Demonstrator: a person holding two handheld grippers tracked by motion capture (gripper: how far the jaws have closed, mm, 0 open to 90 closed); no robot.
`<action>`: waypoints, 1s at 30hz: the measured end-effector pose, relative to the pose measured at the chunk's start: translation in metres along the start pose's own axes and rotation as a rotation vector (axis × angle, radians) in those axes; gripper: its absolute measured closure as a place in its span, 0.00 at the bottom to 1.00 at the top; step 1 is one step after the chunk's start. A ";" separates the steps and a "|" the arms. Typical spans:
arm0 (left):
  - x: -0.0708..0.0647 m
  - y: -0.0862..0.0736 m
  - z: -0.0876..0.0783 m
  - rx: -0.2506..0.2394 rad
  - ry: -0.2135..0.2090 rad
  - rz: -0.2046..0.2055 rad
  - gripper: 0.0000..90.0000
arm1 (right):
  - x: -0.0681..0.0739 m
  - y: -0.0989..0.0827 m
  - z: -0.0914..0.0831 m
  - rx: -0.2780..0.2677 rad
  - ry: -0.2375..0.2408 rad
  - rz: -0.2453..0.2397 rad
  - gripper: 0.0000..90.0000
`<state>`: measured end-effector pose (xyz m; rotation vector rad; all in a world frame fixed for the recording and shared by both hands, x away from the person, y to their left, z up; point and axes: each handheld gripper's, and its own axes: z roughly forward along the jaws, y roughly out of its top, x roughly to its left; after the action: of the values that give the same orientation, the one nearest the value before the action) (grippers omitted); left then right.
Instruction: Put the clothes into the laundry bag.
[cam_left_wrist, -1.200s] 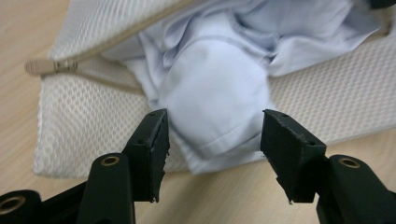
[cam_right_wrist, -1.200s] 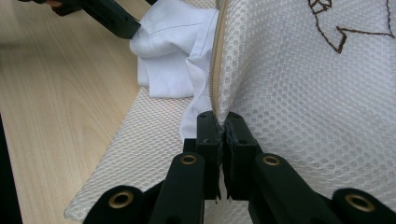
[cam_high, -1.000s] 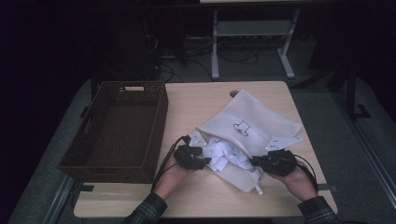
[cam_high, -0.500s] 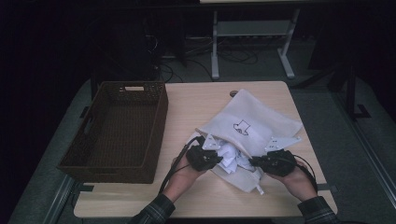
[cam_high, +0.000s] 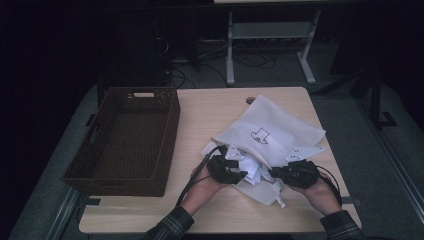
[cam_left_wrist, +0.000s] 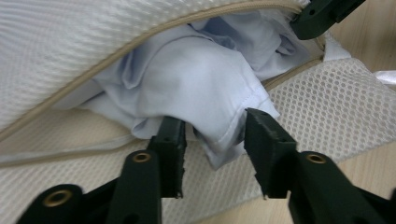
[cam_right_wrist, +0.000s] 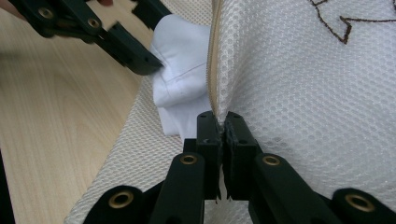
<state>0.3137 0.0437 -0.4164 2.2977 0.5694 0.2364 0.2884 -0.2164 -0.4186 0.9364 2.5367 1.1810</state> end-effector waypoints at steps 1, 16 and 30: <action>0.002 -0.001 -0.004 -0.006 0.003 -0.008 0.59 | 0.000 0.000 0.000 0.000 0.000 0.000 0.94; 0.075 -0.029 -0.022 0.008 0.250 -0.201 0.39 | -0.001 -0.001 0.002 0.011 0.000 0.000 0.94; 0.101 -0.049 0.001 0.048 0.192 -0.275 0.57 | -0.003 -0.003 0.001 0.015 -0.001 -0.001 0.94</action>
<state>0.3876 0.1210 -0.4512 2.2248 0.9895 0.3141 0.2896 -0.2193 -0.4213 0.9393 2.5479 1.1630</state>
